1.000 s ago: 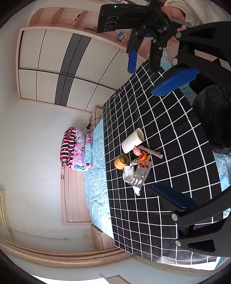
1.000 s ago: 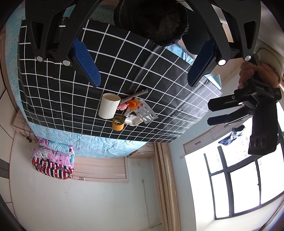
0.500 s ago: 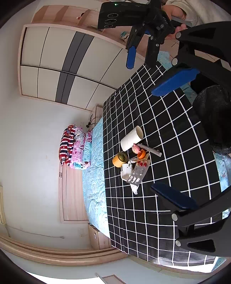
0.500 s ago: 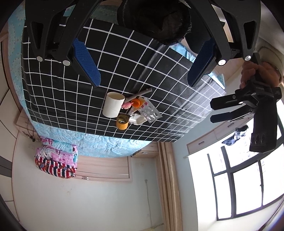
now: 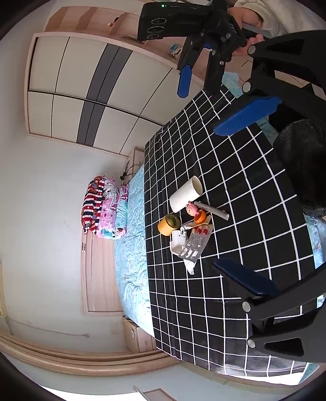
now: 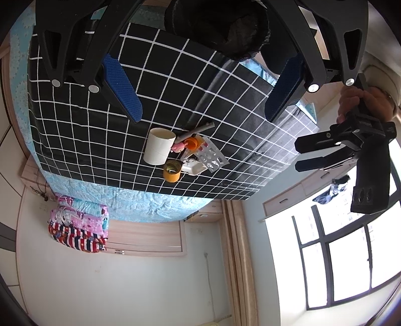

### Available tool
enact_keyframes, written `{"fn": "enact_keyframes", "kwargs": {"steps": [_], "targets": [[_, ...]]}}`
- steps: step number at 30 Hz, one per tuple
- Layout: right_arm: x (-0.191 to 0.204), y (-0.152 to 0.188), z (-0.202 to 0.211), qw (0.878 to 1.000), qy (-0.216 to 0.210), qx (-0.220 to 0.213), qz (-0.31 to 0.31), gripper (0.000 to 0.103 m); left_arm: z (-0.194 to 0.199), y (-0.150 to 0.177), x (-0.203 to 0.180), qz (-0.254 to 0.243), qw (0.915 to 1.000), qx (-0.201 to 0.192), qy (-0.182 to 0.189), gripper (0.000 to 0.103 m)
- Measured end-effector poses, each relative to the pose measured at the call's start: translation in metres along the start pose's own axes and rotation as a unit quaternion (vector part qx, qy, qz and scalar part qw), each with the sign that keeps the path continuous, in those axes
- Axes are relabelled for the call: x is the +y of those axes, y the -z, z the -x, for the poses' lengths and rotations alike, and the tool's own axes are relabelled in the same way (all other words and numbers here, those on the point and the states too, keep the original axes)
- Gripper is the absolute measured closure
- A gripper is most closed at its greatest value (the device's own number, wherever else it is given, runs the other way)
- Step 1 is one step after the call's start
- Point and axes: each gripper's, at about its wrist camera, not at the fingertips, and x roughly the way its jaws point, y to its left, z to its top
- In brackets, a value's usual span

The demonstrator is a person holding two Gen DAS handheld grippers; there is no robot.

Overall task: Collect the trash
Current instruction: 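Grasp the pill blister pack with the left tool while the right tool grasps the white paper tube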

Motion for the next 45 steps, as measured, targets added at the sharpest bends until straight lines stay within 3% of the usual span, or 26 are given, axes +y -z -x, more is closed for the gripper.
{"fn": "enact_keyframes", "kwargs": {"steps": [12,31,35,45], "targets": [[-0.012,-0.002,-0.023,1.0,0.003,0.013,-0.012,0.004,-0.021,0.001,0.015,0.015,0.9997,0.02,-0.001,0.008],[-0.044,-0.021,-0.098,0.998,0.019,0.051,-0.031,0.004,-0.088,-0.004,0.064,0.064,0.996,0.059,-0.017,0.008],[-0.048,-0.024,-0.119,0.997,0.025,0.065,-0.029,0.004,-0.105,-0.007,0.076,0.07,0.995,0.067,-0.023,0.021],[-0.06,-0.024,-0.165,0.993,0.046,0.099,-0.042,0.004,-0.145,-0.007,0.101,0.097,0.9908,0.089,-0.03,0.029]]}}
